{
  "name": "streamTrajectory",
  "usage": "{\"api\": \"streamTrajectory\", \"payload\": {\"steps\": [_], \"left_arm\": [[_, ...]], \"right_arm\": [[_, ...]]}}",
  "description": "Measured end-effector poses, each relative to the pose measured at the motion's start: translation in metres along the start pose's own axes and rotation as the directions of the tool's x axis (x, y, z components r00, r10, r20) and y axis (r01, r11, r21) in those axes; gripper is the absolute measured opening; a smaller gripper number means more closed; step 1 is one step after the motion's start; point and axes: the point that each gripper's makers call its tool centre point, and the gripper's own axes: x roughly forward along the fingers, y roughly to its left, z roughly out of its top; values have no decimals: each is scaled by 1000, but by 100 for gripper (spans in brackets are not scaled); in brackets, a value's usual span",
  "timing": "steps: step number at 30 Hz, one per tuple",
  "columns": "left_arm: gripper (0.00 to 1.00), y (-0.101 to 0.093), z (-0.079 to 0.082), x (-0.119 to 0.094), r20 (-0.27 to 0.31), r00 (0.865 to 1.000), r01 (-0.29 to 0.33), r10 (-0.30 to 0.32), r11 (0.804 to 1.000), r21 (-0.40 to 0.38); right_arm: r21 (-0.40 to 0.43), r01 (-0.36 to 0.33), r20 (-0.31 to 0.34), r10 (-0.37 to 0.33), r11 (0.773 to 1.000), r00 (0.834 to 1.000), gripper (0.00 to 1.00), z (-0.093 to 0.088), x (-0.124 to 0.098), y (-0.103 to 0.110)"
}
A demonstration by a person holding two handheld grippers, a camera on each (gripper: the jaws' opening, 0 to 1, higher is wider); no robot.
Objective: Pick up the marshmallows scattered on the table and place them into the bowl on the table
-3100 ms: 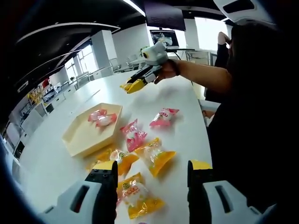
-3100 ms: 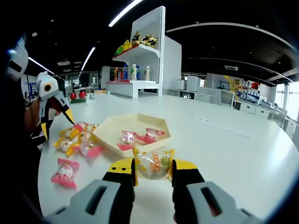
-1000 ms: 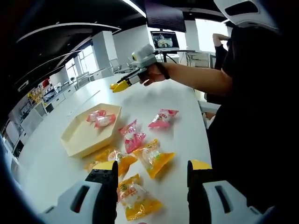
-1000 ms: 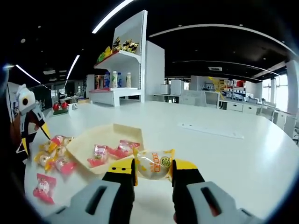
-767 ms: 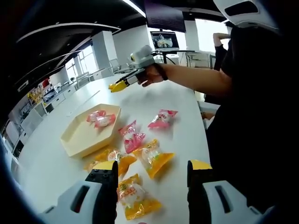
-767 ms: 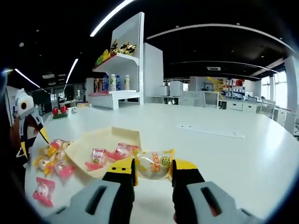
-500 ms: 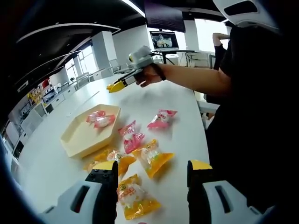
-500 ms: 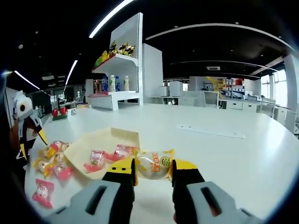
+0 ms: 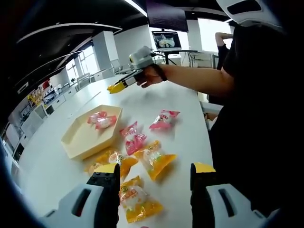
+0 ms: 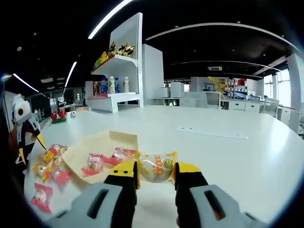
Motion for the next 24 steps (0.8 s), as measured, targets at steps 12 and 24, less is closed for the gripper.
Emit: {"api": "streamTrajectory", "payload": {"steps": [12,24], "left_arm": [[59,0,1,-1,-5,1000,-1,1,1000,6],[59,-1,0,-2,-4,1000,-2,2,1000,3]], "right_arm": [[-11,-9,-5,9,1000,1000,31,3,4,5],[-25,-35,-5,35,999,999,31,8,12,19]]}}
